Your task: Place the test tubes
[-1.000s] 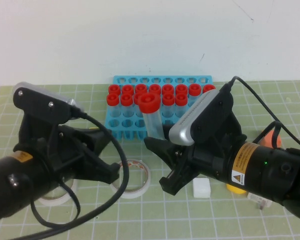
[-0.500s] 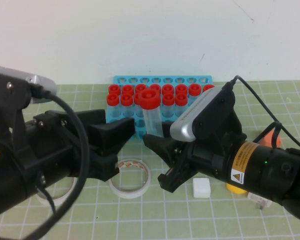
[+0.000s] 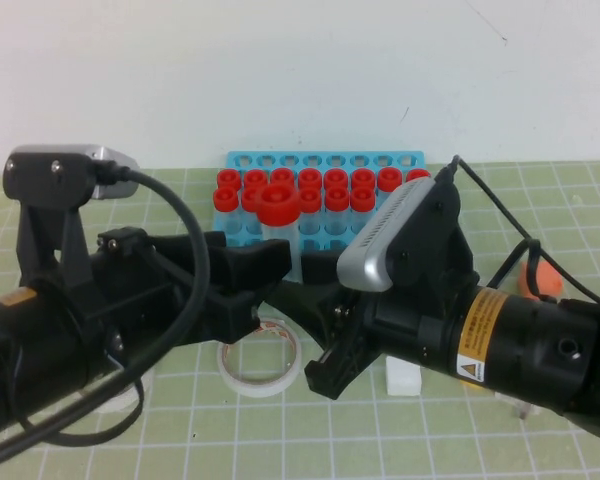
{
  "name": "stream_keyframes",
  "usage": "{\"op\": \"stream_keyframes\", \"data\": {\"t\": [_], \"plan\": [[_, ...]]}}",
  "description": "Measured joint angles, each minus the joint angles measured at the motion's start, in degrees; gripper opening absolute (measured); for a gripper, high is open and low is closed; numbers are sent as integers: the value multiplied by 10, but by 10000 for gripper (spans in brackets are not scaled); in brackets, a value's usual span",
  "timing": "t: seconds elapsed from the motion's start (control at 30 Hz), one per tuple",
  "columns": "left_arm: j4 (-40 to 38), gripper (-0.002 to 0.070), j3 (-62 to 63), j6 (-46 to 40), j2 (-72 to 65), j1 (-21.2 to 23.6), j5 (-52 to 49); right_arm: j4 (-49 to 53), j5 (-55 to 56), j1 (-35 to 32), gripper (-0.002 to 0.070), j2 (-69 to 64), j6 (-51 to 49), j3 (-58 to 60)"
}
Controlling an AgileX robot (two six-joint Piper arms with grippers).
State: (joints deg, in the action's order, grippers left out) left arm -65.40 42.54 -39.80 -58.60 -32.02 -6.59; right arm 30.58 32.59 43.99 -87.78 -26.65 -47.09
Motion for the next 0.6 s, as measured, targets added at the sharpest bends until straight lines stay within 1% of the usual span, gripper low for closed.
{"op": "stream_keyframes", "data": {"t": [0.13, 0.27, 0.47, 0.53, 0.6], "plan": [[-9, 470, 15, -16, 0, 0, 0, 13, 22, 0, 235, -17, -24, 0], [-11, 469, 24, -26, 0, 0, 0, 37, 67, 0, 235, -35, -54, 0], [-11, 465, 24, -31, -5, 0, -1, 46, 91, 0, 235, -39, -61, 0], [-11, 447, 24, -34, -9, 0, -1, 48, 92, 0, 235, -39, -63, 0], [-11, 400, 24, -37, -12, 0, -5, 51, 92, 0, 235, -39, -63, 0]]}}
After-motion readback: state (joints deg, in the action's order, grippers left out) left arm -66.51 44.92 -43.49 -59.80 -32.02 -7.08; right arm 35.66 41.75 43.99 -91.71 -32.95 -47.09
